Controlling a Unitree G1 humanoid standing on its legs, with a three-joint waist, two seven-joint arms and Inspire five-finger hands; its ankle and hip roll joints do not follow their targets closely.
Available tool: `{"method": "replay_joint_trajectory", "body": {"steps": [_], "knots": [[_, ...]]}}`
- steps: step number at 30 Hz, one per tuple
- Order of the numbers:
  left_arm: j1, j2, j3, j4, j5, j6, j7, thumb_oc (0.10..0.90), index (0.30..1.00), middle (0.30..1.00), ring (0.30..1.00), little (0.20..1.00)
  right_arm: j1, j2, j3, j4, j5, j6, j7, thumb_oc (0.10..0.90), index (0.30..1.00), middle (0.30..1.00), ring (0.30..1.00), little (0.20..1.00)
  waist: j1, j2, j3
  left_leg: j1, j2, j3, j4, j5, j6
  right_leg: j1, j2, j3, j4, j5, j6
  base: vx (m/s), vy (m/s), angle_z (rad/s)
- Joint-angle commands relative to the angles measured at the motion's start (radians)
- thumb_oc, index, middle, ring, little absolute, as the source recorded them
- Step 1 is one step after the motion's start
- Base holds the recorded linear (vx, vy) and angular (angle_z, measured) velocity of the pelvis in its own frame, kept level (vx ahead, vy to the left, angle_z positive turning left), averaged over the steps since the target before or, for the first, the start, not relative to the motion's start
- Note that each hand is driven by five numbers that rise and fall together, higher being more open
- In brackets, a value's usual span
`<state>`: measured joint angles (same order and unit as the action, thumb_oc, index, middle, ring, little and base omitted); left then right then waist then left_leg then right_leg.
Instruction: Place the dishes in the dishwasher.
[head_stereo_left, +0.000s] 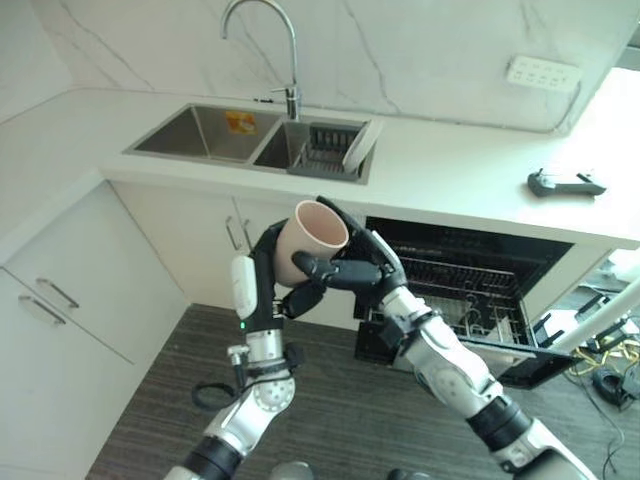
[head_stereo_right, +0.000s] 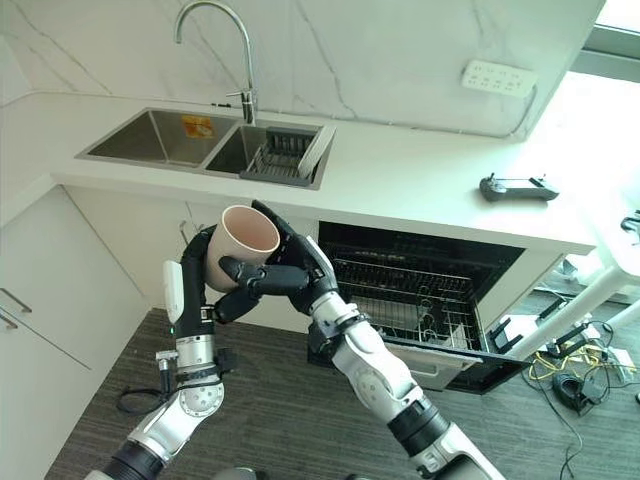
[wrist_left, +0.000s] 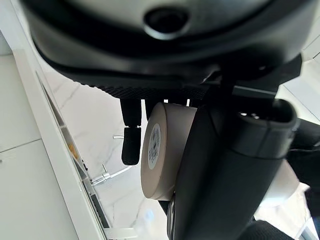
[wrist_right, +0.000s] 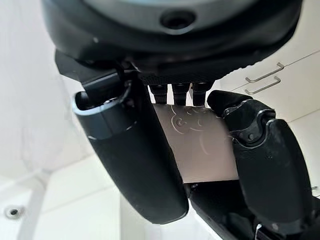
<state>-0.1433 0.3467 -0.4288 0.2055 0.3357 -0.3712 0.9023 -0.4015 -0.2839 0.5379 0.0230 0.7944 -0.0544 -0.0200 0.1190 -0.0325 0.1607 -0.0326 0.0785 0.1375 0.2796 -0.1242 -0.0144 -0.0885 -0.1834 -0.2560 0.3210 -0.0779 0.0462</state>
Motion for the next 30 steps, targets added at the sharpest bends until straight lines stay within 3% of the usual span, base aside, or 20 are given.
{"method": "replay_joint_trajectory", "body": {"steps": [1, 9, 10, 11, 12, 16, 23, 24, 26, 28, 30], "knots": [[-0.177, 0.002, -0.084, -0.081, 0.06, -0.122, -0.038, 0.4, 0.3, 0.3, 0.3, 0.3, -0.197, 0.054, 0.01, -0.054, -0.066, -0.077, 0.063, 0.4, 0.3, 0.3, 0.3, 0.3, 0.003, -0.013, -0.005, 0.013, -0.019, -0.094, 0.02, -0.162, 0.027, 0.131, -0.018, 0.005, -0.021, -0.156, 0.061, 0.01, -0.028, 0.07], [-0.178, 0.008, -0.102, -0.065, 0.068, -0.105, -0.062, 0.4, 0.3, 0.3, 0.3, 0.3, -0.227, 0.052, 0.015, -0.057, -0.075, -0.11, 0.048, 0.4, 0.3, 0.3, 0.3, 0.3, 0.006, -0.014, -0.003, 0.009, -0.017, -0.099, 0.02, -0.161, 0.022, 0.126, -0.01, 0.011, -0.021, -0.158, 0.058, 0.02, -0.025, 0.01], [-0.176, 0.008, -0.104, -0.062, 0.071, -0.105, -0.064, 0.442, 0.364, 0.364, 0.364, 0.364, -0.231, 0.052, 0.017, -0.058, -0.07, -0.112, 0.045, 0.4, 0.3, 0.3, 0.3, 0.3, 0.007, -0.014, -0.004, 0.007, -0.016, -0.098, 0.02, -0.16, 0.021, 0.123, -0.009, 0.012, -0.021, -0.159, 0.057, 0.03, -0.029, -0.01], [-0.174, 0.009, -0.108, -0.061, 0.075, -0.1, -0.065, 0.712, 0.768, 0.768, 0.768, 0.768, -0.231, 0.053, 0.017, -0.061, -0.06, -0.117, 0.04, 0.4, 0.3, 0.3, 0.3, 0.3, 0.007, -0.013, -0.005, 0.005, -0.015, -0.098, 0.02, -0.159, 0.02, 0.121, -0.008, 0.011, -0.021, -0.161, 0.056, 0.03, -0.031, 0.0], [-0.173, 0.011, -0.114, -0.062, 0.069, -0.099, -0.065, 0.8, 0.9, 0.9, 0.9, 0.9, -0.232, 0.051, 0.014, -0.068, -0.053, -0.12, 0.024, 0.4, 0.3, 0.3, 0.3, 0.3, 0.007, -0.011, -0.004, 0.003, -0.015, -0.1, 0.02, -0.159, 0.019, 0.12, -0.008, 0.011, -0.021, -0.162, 0.055, 0.03, -0.038, 0.0], [-0.167, 0.013, -0.121, -0.068, 0.053, -0.104, -0.081, 0.8, 0.9, 0.9, 0.9, 0.9, -0.228, 0.055, 0.0, -0.076, -0.022, -0.17, -0.052, 0.4, 0.3, 0.3, 0.3, 0.3, 0.009, -0.009, -0.002, -0.002, -0.013, -0.103, 0.02, -0.155, 0.016, 0.119, -0.006, 0.007, -0.021, -0.166, 0.051, 0.01, -0.021, 0.0], [-0.151, 0.012, -0.123, -0.077, 0.046, -0.091, -0.065, 0.8, 0.9, 0.9, 0.9, 0.9, -0.198, 0.079, -0.091, -0.048, -0.032, -0.343, -0.282, 0.4, 0.3, 0.3, 0.3, 0.3, -0.003, 0.005, -0.001, -0.003, -0.009, -0.104, 0.02, -0.151, 0.012, 0.119, 0.0, 0.013, -0.021, -0.169, 0.042, 0.0, 0.007, 0.0], [-0.138, 0.017, -0.113, -0.091, 0.026, -0.078, -0.056, 0.8, 0.9, 0.9, 0.9, 0.9, -0.166, 0.066, -0.148, -0.057, -0.069, -0.4, -0.335, 0.4, 0.3, 0.3, 0.3, 0.3, -0.015, 0.011, 0.002, -0.002, -0.007, -0.099, 0.02, -0.152, 0.014, 0.119, 0.003, 0.018, -0.021, -0.169, 0.041, 0.01, 0.04, 0.01], [-0.129, 0.02, -0.102, -0.104, 0.011, -0.065, -0.049, 0.8, 0.9, 0.9, 0.9, 0.9, -0.14, 0.05, -0.191, -0.077, -0.083, -0.423, -0.353, 0.4, 0.3, 0.3, 0.3, 0.3, -0.026, 0.014, 0.005, 0.0, -0.003, -0.09, 0.02, -0.153, 0.015, 0.118, 0.004, 0.023, -0.021, -0.169, 0.04, 0.01, 0.05, -0.01], [-0.119, 0.023, -0.084, -0.114, 0.012, -0.054, -0.037, 0.8, 0.9, 0.9, 0.9, 0.9, -0.101, 0.018, -0.246, -0.105, -0.216, -0.42, -0.393, 0.4, 0.3, 0.3, 0.3, 0.3, -0.044, 0.018, 0.009, 0.004, 0.002, -0.077, 0.02, -0.156, 0.015, 0.117, 0.007, 0.031, -0.021, -0.169, 0.04, 0.02, 0.047, 0.01], [-0.118, 0.023, -0.083, -0.114, 0.012, -0.052, -0.035, 0.8, 0.9, 0.9, 0.9, 0.9, -0.097, 0.014, -0.251, -0.107, -0.234, -0.417, -0.403, 0.4, 0.3, 0.3, 0.3, 0.3, -0.046, 0.018, 0.01, 0.005, 0.003, -0.075, 0.02, -0.156, 0.015, 0.118, 0.007, 0.032, -0.021, -0.169, 0.04, 0.02, 0.012, -0.01]]}}
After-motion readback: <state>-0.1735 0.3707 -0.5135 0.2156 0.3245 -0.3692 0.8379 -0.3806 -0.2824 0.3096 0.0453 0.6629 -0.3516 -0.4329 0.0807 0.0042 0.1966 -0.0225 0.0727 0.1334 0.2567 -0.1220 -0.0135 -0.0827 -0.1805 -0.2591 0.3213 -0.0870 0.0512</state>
